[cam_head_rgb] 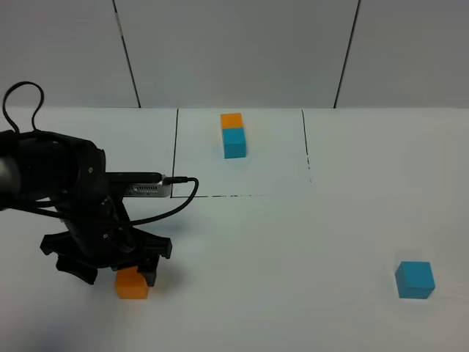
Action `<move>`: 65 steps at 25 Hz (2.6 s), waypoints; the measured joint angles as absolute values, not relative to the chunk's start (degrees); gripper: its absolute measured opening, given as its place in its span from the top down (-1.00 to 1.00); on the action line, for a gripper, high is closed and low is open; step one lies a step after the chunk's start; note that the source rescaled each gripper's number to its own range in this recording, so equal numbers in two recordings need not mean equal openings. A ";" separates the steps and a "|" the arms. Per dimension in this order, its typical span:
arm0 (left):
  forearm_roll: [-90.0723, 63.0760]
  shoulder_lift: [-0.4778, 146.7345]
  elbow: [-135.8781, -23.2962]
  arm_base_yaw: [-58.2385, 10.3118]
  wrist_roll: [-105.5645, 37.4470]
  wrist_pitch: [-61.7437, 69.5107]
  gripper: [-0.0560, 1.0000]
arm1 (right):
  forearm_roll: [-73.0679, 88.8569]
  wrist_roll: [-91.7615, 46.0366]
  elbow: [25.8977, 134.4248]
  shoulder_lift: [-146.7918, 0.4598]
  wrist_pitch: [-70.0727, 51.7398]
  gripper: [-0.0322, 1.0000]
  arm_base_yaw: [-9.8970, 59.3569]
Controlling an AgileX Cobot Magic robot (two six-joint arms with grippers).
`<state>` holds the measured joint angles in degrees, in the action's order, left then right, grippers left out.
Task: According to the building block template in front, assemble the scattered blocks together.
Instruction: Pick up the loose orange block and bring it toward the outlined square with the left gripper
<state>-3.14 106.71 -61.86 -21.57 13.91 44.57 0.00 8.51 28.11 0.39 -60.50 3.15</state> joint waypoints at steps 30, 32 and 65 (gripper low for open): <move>-5.83 114.41 -62.52 -21.64 13.72 39.84 0.89 | 0.00 8.53 28.11 0.39 -60.50 -0.54 3.15; -6.07 114.40 -62.57 -21.64 13.72 40.25 0.89 | 0.00 8.53 28.11 0.39 -60.50 -0.54 3.15; -4.10 121.95 -101.97 -31.97 -43.52 59.24 0.89 | 0.00 8.53 28.11 0.39 -60.50 -0.54 3.15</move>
<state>-4.10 121.95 -101.97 -31.97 -43.52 59.24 0.00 8.53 28.11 0.39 -60.50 3.15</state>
